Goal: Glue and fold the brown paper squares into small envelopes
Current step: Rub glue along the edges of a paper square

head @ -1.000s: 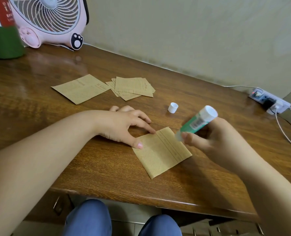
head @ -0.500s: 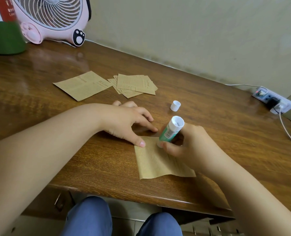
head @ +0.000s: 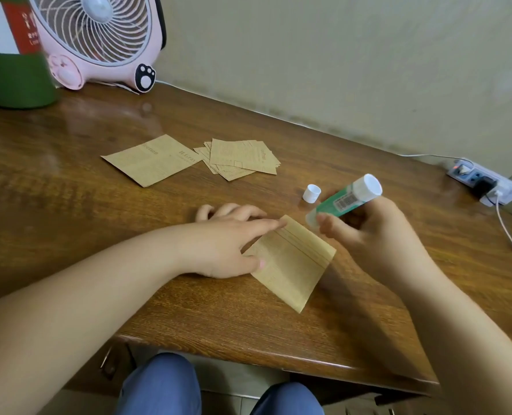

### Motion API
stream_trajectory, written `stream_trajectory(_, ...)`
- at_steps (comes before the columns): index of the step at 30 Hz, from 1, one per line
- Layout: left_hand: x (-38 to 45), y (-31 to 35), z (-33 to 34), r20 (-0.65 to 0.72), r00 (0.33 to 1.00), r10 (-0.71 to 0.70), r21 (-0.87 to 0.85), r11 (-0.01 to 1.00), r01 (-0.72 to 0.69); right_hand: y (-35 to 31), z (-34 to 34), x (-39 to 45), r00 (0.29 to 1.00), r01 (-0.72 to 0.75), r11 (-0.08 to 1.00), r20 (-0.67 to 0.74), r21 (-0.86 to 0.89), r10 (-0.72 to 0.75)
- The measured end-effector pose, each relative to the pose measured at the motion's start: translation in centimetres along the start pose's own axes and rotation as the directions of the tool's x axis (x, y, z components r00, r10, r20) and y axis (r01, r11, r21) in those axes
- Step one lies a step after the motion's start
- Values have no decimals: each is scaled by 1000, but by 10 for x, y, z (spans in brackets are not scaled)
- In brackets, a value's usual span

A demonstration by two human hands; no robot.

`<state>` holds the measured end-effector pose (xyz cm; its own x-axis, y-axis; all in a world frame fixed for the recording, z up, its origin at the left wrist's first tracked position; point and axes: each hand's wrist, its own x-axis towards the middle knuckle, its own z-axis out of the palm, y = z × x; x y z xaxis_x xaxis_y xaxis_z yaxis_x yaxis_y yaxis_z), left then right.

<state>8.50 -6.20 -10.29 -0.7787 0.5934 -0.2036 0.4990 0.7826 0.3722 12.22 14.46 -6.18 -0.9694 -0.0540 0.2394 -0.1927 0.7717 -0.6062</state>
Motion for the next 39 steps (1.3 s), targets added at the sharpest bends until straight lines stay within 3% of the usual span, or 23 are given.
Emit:
stream_trajectory(16, 10, -11, -8, 45, 998, -38, 21, 999, 37, -3, 27, 7, 971, 57, 997, 236, -59, -42)
stream_trajectory(28, 10, -8, -11, 85, 994, -64, 148, 988, 51, 14, 17, -17, 965, 118, 984, 248, -136, -82)
stream_trajectory(34, 7, -10, -9, 95, 995, 2, 39, 999, -5, 14, 16, -21, 971, 108, 987, 224, -116, -79)
stream_trajectory(39, 6, -9, -1, 65, 998, -7, 48, 999, 3, 11, 9, -20, 986, 58, 998, 160, -31, -52)
